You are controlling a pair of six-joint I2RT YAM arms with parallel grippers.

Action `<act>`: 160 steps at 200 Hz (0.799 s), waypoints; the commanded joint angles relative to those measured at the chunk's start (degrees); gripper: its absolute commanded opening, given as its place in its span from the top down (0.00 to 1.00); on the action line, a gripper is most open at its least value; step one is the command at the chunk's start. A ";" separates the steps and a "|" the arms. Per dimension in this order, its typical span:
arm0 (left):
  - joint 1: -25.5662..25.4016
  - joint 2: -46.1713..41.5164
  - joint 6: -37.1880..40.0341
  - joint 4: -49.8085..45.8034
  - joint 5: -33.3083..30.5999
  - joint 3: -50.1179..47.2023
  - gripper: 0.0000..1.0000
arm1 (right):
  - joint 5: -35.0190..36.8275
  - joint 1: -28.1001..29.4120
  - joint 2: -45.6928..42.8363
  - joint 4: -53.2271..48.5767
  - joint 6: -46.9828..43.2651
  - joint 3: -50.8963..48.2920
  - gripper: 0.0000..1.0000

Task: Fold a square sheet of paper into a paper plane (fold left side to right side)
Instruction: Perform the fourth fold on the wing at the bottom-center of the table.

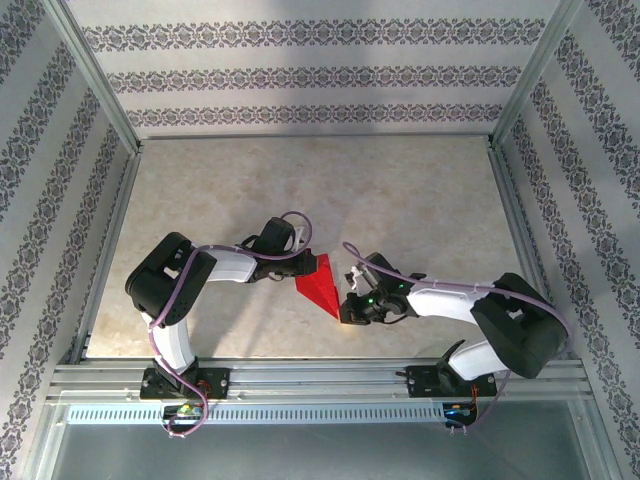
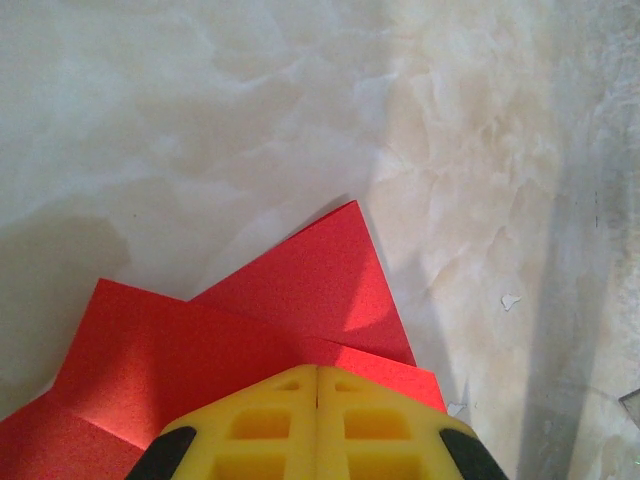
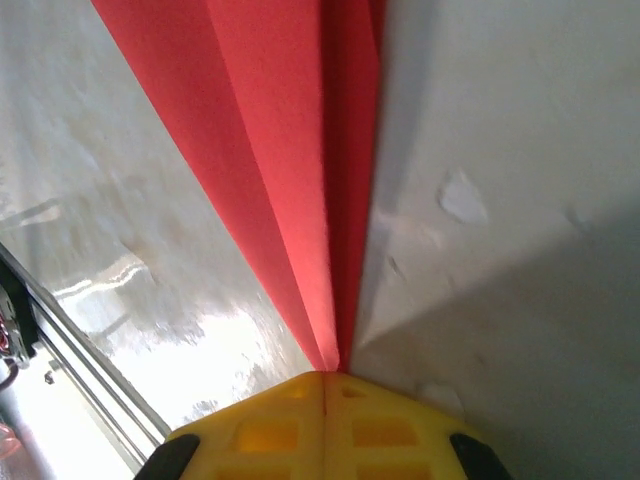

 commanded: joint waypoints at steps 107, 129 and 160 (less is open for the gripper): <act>0.68 -19.16 5.27 -16.26 -8.08 4.61 0.70 | 2.86 -9.64 -8.21 -5.76 -13.13 8.45 0.52; 1.03 -26.52 5.23 -16.23 -11.41 -0.35 0.65 | 0.53 -9.64 -2.95 -2.58 -16.55 11.74 0.49; 2.31 -36.37 4.53 -16.88 -14.89 -7.15 0.56 | -2.40 -9.73 6.02 -0.36 -20.50 17.16 0.52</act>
